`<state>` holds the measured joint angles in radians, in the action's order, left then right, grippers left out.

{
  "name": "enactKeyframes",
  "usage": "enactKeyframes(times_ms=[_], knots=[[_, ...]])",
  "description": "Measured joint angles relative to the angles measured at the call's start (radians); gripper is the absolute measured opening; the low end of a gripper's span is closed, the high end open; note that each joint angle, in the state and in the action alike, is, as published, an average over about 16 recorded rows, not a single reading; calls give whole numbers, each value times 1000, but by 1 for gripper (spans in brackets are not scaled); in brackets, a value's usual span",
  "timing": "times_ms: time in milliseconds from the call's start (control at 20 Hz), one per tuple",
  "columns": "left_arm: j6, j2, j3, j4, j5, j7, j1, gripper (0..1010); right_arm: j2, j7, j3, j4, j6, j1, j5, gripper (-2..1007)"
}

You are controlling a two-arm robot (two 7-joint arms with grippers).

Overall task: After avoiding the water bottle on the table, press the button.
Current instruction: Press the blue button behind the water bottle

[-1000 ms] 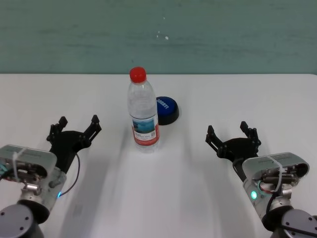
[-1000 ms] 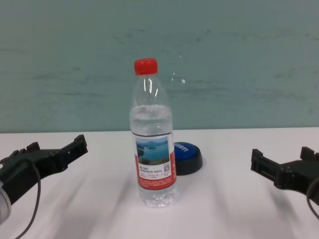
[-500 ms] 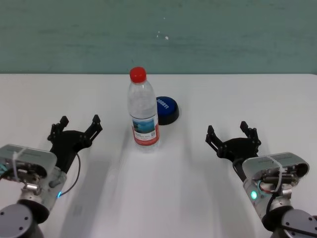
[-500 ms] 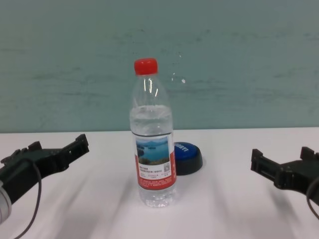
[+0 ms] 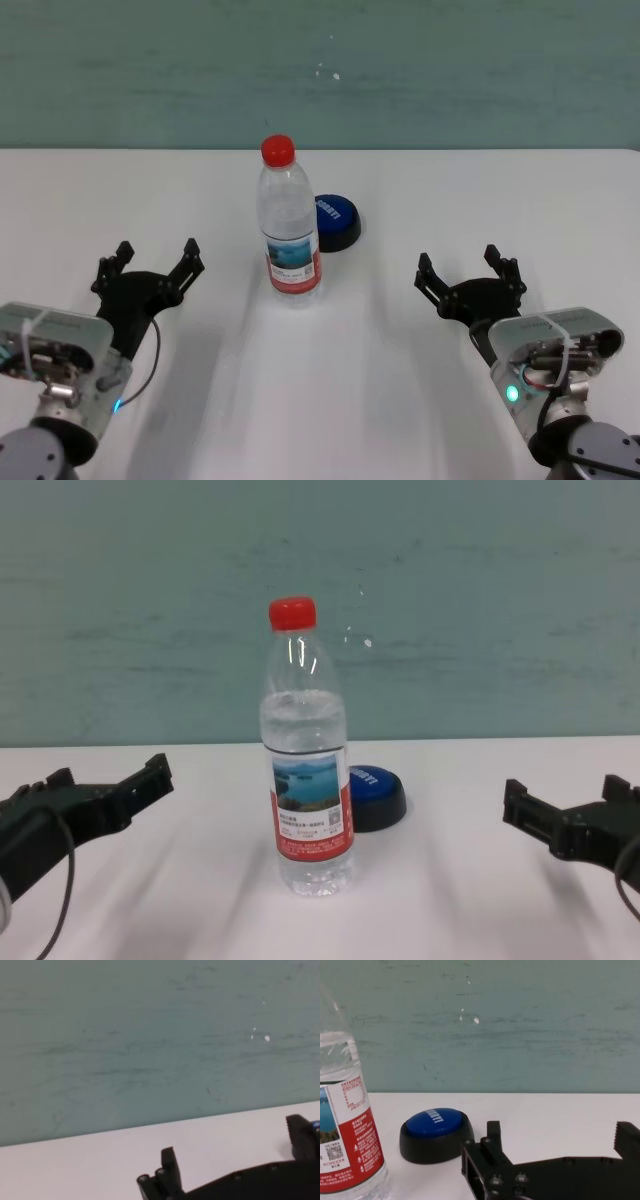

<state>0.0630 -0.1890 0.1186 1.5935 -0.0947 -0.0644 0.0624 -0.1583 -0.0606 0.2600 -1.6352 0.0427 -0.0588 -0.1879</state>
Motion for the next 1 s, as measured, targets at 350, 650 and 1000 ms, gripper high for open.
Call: enactKeyframes(times_ms=[350,650,1000], knots=[[-16,20,-15,66,35,7,60,1004,0,0,0,0,0,0,0,1003],[-25,36,-19,109,61,2,101,1004,0,0,0,0,0,0,0,1003],[-30,51,-15,128,80,-15,129,1004,0,0,0,0,0,0,0,1003]])
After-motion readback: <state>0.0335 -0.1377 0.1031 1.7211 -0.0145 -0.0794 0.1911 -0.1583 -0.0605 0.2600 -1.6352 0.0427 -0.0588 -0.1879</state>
